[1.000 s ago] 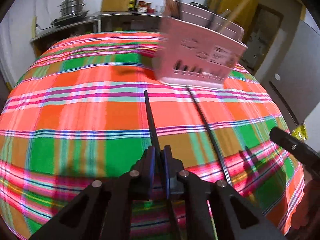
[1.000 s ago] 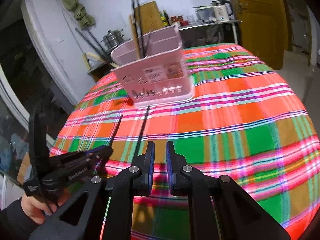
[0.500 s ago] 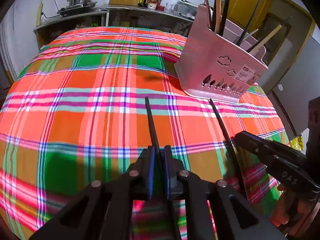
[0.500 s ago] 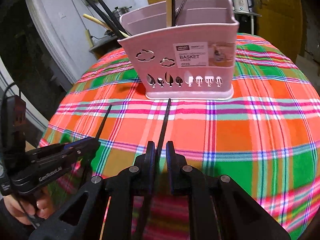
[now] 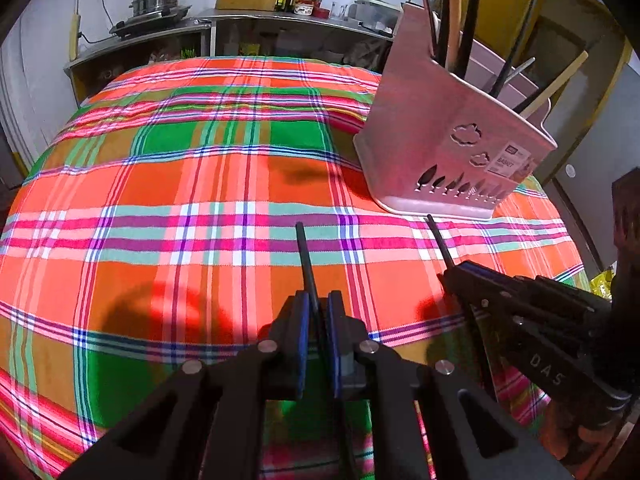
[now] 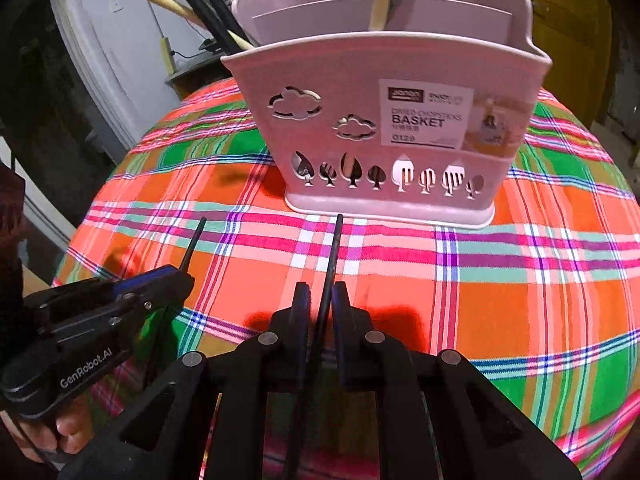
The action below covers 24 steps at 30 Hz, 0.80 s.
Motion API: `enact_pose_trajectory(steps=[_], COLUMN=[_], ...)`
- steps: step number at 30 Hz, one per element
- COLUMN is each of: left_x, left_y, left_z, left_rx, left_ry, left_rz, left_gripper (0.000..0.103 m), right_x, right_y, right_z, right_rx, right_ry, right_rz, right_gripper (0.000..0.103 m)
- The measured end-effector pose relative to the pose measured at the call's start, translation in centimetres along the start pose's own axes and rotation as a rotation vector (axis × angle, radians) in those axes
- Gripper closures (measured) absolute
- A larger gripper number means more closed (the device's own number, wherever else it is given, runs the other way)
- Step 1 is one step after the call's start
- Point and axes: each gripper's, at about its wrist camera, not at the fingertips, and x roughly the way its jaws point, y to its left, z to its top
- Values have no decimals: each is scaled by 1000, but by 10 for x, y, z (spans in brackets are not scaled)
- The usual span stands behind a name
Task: Organize utensils
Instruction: 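Lift the black chopsticks with the left tool while the right tool lifts its chopstick above the basket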
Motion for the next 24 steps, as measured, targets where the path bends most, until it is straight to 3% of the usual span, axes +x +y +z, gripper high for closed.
enact_pose_trajectory(steps=[5, 13, 24], left_x=[3, -8, -71], left_y=[-1, 2, -15], left_z=[7, 10, 26], left_rx=[-1, -39, 3], left_ry=[14, 2, -118], left_rz=[9, -26, -73], left_gripper=[95, 96, 98], right_x=[3, -19, -83], right_y=[2, -7, -11], right_z=[6, 6, 20], right_rx=[-17, 5, 24], right_ry=[13, -18, -153], right_rz=[-20, 34, 79], right_gripper=[96, 97, 98])
